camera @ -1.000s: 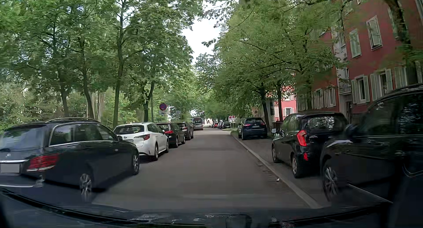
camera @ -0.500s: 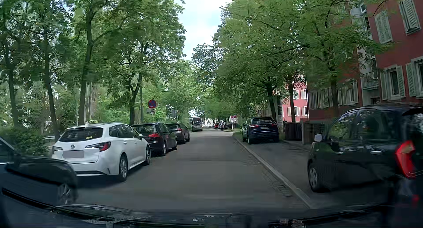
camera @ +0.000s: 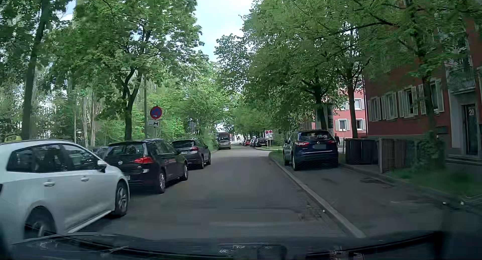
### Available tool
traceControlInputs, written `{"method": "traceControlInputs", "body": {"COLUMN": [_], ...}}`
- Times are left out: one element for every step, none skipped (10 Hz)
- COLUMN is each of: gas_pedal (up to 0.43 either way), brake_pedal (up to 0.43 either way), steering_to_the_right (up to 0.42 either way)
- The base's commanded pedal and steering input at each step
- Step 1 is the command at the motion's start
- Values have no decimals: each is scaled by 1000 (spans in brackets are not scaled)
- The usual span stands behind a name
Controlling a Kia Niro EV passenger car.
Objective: Follow the waypoints while adhering to traffic rules and regulations
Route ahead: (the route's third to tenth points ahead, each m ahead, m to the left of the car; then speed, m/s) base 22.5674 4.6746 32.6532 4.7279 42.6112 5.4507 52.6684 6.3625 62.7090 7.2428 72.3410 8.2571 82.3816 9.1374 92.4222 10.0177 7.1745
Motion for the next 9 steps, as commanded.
{"method": "traceControlInputs", "body": {"gas_pedal": [0,0,0,0,0,0,0,0,0], "brake_pedal": [0,0,6,24,49,61,79,91,110], "steering_to_the_right": [-5,-5,-5,-5,-4,-4,-4,-4,0]}}
